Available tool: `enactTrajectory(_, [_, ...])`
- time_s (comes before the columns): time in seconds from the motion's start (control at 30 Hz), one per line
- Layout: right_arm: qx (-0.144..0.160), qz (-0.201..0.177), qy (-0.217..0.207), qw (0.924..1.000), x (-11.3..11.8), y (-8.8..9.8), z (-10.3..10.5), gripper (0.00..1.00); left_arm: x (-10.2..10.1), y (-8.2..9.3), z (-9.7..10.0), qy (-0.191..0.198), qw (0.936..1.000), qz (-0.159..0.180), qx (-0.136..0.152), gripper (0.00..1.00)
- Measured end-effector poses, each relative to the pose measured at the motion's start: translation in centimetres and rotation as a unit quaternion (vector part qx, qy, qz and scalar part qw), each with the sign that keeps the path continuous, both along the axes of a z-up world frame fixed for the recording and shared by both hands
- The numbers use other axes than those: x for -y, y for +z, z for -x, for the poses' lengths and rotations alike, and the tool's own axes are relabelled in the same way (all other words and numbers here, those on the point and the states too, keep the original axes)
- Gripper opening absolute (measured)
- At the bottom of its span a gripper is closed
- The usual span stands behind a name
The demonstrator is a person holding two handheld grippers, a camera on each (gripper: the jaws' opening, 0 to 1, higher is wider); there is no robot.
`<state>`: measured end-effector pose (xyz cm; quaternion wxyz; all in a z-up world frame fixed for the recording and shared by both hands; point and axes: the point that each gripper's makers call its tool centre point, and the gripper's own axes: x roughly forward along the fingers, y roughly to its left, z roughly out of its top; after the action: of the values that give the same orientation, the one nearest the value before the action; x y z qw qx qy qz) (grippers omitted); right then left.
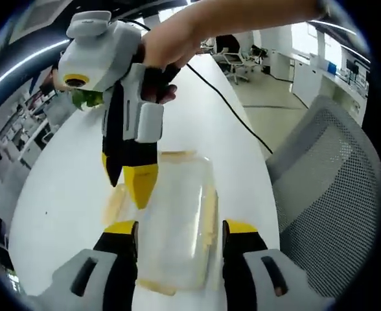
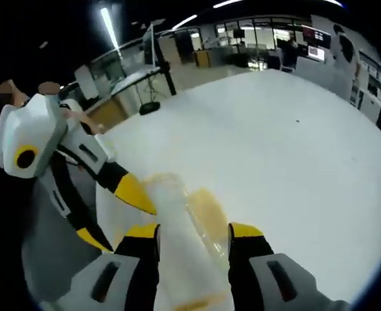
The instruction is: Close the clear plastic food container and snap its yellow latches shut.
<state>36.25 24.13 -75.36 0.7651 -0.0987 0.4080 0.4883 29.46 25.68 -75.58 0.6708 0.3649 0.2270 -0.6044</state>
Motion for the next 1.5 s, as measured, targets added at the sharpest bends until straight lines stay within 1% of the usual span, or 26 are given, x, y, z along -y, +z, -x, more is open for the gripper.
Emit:
enactTrajectory(0.03, [0.01,0.01,0.021,0.9997,0.0,-0.1,0.1,0.41,0.0,-0.2,0.1,-0.003,1.0,-0.003,-0.001,0.51])
enactTrajectory(0.07, [0.024,0.022,0.03,0.999,0.2,-0.3,-0.2,0.4,-0.1,-0.2,0.2,-0.005,1.0,-0.004,0.0,0.5])
enactTrajectory(0.1, [0.025,0.037,0.031,0.9985,0.6,-0.5,-0.2,0.4,-0.1,-0.2,0.2,-0.007,1.0,-0.006,0.003,0.49])
enactTrajectory(0.17, [0.022,0.031,0.031,0.9988,0.3,-0.3,-0.2,0.4,0.0,-0.2,0.3,-0.01,0.9999,-0.006,0.003,0.49])
enactTrajectory(0.2, [0.017,0.023,0.033,0.9991,0.1,-0.1,-0.1,0.4,0.1,-0.3,0.4,-0.008,0.9999,-0.007,-0.001,0.49])
enactTrajectory(0.23, [0.005,0.018,0.031,0.9994,-0.1,-0.1,0.0,0.41,0.1,-0.3,0.4,-0.007,0.9999,-0.007,-0.002,0.49])
enactTrajectory(0.27, [-0.006,0.017,0.035,0.9992,-0.1,-0.4,0.2,0.41,0.2,-0.4,0.4,-0.008,0.9999,-0.008,-0.001,0.49])
enactTrajectory(0.33, [-0.019,0.012,0.045,0.9988,-0.5,-0.5,0.5,0.41,0.1,-0.6,0.4,-0.008,0.9999,-0.01,-0.002,0.49])
enactTrajectory(0.37, [-0.026,0.009,0.042,0.9987,-0.5,-0.5,0.5,0.42,0.1,-0.6,0.3,-0.008,0.9999,-0.01,-0.003,0.49])
enactTrajectory(0.43, [-0.032,0.012,0.036,0.9988,-0.2,-0.6,0.2,0.41,0.1,-0.7,0.2,-0.007,0.9999,-0.012,-0.003,0.49])
enactTrajectory(0.57, [-0.04,0.009,0.039,0.9984,-0.1,-0.6,0.1,0.41,0.1,-0.7,0.0,0.001,0.9999,-0.013,-0.004,0.49])
enactTrajectory(0.67, [-0.043,0.02,0.052,0.9975,0.0,-0.7,0.2,0.41,0.0,-0.8,0.1,-0.002,0.9999,-0.015,0.001,0.48])
enactTrajectory(0.77, [-0.045,0.03,0.068,0.9962,-0.1,-0.7,0.0,0.41,0.3,-0.7,0.1,0.002,0.9999,-0.009,-0.005,0.49])
enactTrajectory(0.87, [-0.044,0.032,0.083,0.995,-0.4,-0.7,-0.1,0.41,0.6,-0.8,0.1,0.004,1.0,-0.005,-0.005,0.49])
enactTrajectory(0.97, [-0.054,0.035,0.097,0.9933,-0.6,-0.8,0.1,0.42,0.8,-0.9,0.2,-0.003,1.0,-0.006,0.003,0.5])
enactTrajectory(1.0, [-0.064,0.037,0.104,0.9918,-0.7,-1.0,0.4,0.42,0.9,-0.9,0.1,-0.005,0.9999,-0.006,0.007,0.5])
enactTrajectory(1.17, [-0.077,0.042,0.114,0.9896,-1.0,-1.2,0.2,0.42,1.1,-1.0,0.1,-0.002,1.0,-0.003,0.008,0.49])
enactTrajectory(1.23, [-0.081,0.044,0.12,0.9884,-1.1,-1.3,0.1,0.41,1.1,-1.0,0.1,-0.007,0.9998,-0.008,0.019,0.49])
enactTrajectory(1.3, [-0.089,0.047,0.128,0.9867,-1.2,-1.4,0.3,0.41,1.1,-1.1,0.1,-0.007,0.9997,-0.009,0.022,0.49])
enactTrajectory(1.33, [-0.101,0.055,0.138,0.9837,-1.1,-1.6,0.7,0.4,1.2,-1.1,0.0,-0.012,0.9994,-0.008,0.031,0.49])
enactTrajectory(1.4, [-0.103,0.064,0.146,0.9819,-1.1,-2.0,0.5,0.4,1.3,-1.1,0.0,-0.007,0.9995,-0.002,0.031,0.49])
enactTrajectory(1.5, [-0.106,0.071,0.151,0.9803,-1.2,-2.0,0.4,0.38,1.3,-1.1,0.0,-0.007,0.9994,0.0,0.035,0.49])
